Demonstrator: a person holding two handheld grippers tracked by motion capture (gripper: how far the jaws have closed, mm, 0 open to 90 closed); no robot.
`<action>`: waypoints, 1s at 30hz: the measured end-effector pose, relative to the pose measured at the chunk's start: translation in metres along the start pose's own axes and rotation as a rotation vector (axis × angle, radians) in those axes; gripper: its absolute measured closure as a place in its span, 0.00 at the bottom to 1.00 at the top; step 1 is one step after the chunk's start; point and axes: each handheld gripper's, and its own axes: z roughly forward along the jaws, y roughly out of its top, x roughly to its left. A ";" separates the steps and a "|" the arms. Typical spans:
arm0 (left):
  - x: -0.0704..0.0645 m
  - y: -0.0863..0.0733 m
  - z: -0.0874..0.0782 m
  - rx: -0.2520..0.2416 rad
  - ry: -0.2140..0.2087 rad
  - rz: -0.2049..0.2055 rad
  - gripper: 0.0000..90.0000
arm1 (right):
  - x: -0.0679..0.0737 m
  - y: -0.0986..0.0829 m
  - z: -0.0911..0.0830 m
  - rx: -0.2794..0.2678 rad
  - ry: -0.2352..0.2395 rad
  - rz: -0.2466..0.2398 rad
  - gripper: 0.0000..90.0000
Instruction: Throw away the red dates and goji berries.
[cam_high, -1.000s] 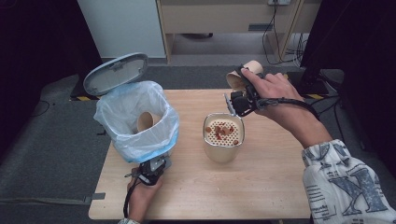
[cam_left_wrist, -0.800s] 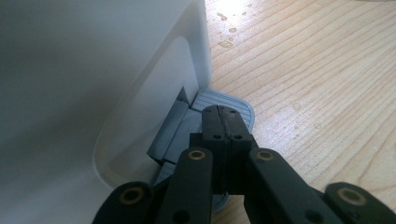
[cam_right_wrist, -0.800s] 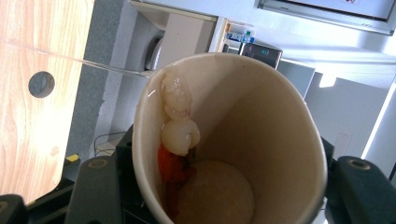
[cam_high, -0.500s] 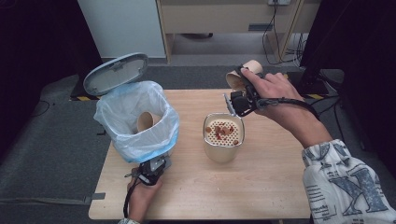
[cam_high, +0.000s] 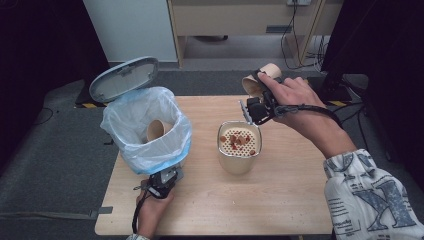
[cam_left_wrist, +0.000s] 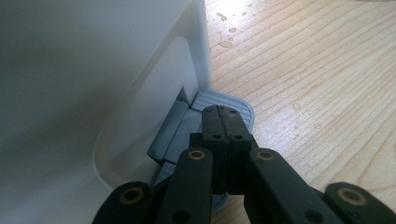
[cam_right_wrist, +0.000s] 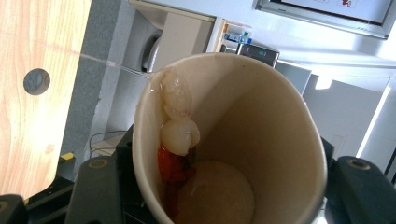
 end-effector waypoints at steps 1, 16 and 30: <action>0.000 0.000 0.000 0.000 0.000 0.000 0.99 | 0.000 0.000 0.000 0.000 0.000 -0.002 0.42; 0.000 0.000 0.000 0.000 -0.001 -0.002 0.99 | 0.015 0.015 0.007 0.051 0.004 -0.282 0.42; 0.000 0.000 0.000 -0.001 -0.001 0.001 0.99 | 0.003 0.006 0.004 0.052 -0.020 -0.196 0.42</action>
